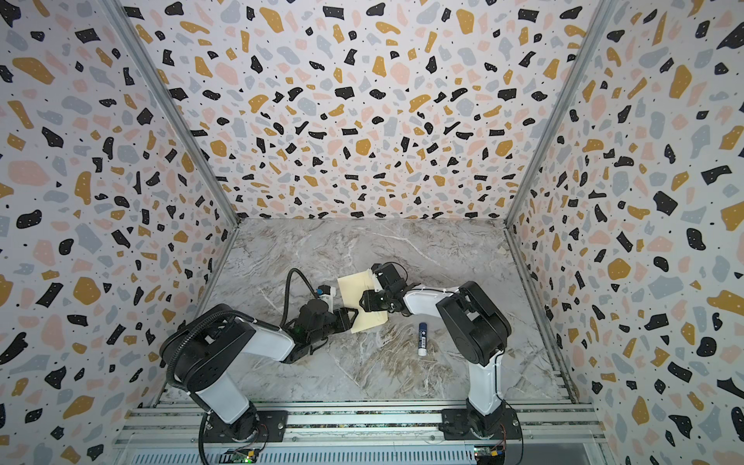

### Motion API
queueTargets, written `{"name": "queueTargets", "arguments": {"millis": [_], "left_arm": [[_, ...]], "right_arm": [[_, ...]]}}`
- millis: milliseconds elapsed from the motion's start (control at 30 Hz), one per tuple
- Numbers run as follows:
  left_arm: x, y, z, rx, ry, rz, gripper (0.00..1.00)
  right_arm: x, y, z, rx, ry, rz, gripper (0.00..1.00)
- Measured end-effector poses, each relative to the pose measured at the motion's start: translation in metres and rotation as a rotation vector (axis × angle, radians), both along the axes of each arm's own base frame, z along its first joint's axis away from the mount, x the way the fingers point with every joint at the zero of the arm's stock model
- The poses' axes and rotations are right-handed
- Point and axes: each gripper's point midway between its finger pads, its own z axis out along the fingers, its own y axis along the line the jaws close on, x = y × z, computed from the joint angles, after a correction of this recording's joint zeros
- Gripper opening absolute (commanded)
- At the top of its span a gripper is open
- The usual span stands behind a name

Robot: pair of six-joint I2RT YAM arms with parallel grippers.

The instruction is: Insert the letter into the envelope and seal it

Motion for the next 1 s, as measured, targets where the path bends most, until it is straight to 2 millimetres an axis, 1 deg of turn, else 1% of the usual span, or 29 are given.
{"name": "queueTargets", "arguments": {"millis": [200,300,367,533,633,733,833,900,933,1000], "left_arm": [[-0.004,0.004,0.008,0.018,0.000,-0.004,0.56],[-0.004,0.005,0.019,0.019,-0.022,-0.004,0.59],[-0.003,0.007,0.028,0.021,-0.041,0.000,0.61],[-0.003,0.014,0.050,0.030,-0.092,0.016,0.66],[-0.004,0.020,0.063,0.050,-0.126,0.025,0.68],[-0.006,0.027,0.084,0.064,-0.182,0.032,0.70],[-0.009,0.036,0.115,0.072,-0.272,0.039,0.74],[-0.012,0.043,0.136,0.079,-0.335,0.049,0.78],[-0.013,0.046,0.143,0.079,-0.355,0.052,0.80],[-0.016,0.053,0.160,0.087,-0.408,0.064,0.84]], "right_arm": [[-0.006,0.001,0.002,-0.020,0.013,0.014,0.57],[-0.009,-0.002,0.012,-0.025,0.012,0.014,0.59],[-0.008,-0.003,0.025,-0.019,-0.005,0.013,0.61],[0.000,0.001,0.087,0.045,-0.119,0.012,0.65],[0.002,-0.003,0.120,0.068,-0.189,0.006,0.67],[0.002,-0.014,0.142,0.064,-0.239,-0.006,0.69],[0.006,-0.031,0.156,0.046,-0.276,-0.027,0.71],[0.010,-0.044,0.161,0.030,-0.292,-0.046,0.71],[0.013,-0.050,0.162,0.021,-0.296,-0.058,0.71],[0.017,-0.061,0.161,-0.004,-0.300,-0.072,0.72]]}}
